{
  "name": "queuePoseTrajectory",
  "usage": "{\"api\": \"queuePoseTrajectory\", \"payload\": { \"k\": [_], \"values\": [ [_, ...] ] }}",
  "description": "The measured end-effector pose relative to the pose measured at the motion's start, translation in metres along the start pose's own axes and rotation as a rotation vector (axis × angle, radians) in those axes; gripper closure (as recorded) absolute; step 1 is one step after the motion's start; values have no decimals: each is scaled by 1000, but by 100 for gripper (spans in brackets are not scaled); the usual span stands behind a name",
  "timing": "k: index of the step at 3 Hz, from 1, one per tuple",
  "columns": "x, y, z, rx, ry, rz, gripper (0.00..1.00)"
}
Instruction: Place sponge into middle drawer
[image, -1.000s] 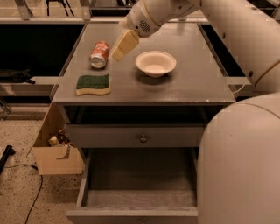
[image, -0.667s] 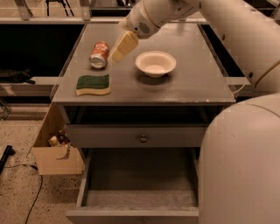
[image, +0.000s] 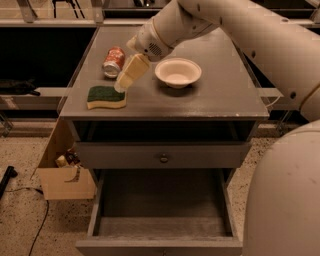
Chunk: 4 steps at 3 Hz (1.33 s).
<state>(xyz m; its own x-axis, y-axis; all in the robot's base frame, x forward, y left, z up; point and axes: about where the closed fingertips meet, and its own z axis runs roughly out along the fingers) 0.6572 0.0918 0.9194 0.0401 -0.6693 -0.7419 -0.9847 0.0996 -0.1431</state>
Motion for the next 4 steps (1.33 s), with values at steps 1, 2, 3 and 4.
{"api": "queuePoseTrajectory", "payload": {
  "k": [1,2,3,4],
  "values": [
    [0,0,4,-6,0,3,0],
    [1,0,14,-19,1,9,0],
    [5,7,38,-62,8,24,0],
    [7,19,52,-94,20,26,0]
  ]
}}
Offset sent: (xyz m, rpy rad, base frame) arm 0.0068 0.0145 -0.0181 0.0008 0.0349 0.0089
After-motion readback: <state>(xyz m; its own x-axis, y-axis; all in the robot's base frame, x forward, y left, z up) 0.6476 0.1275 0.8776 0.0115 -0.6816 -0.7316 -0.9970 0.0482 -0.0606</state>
